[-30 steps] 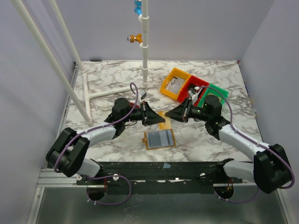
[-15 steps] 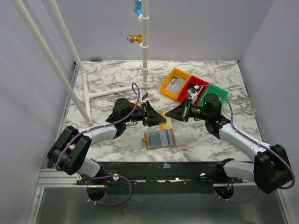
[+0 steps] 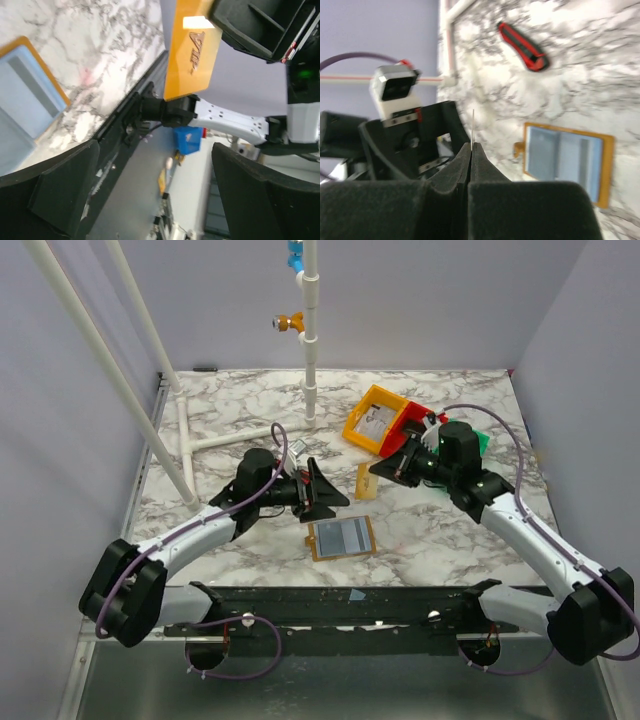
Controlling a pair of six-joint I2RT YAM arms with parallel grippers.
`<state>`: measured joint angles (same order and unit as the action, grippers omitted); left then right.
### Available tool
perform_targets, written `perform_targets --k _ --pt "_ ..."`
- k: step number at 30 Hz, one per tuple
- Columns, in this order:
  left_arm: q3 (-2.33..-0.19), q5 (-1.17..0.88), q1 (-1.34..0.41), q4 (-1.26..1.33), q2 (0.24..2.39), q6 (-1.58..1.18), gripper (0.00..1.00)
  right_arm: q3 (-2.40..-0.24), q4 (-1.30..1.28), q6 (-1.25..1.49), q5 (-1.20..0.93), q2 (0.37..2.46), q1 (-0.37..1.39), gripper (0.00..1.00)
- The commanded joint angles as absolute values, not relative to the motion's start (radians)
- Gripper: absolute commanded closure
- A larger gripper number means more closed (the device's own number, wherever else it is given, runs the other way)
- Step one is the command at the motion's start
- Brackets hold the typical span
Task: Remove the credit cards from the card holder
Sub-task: Place the credit card in the storage box.
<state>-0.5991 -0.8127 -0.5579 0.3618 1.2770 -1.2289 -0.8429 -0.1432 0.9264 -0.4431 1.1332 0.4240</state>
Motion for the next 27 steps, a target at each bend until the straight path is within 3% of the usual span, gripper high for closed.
perform_targets --k 1,9,17,27 --pt "-0.704 -0.648 -0.551 -0.063 1.188 -0.964 0.01 -0.939 -0.405 0.798 -0.193 1.136 0.423 0.99" --pt "-0.822 -0.484 -0.551 -0.364 1.115 -0.786 0.01 -1.054 -0.589 0.747 0.122 1.171 0.423 0.99" --pt "-0.857 -0.490 -0.551 -0.420 1.063 -0.718 0.01 -1.129 -0.704 0.695 0.402 1.258 0.400 0.99" --pt "-0.856 -0.493 -0.551 -0.503 0.984 -0.650 0.01 -1.180 -0.692 0.622 0.549 1.393 0.236 0.99"
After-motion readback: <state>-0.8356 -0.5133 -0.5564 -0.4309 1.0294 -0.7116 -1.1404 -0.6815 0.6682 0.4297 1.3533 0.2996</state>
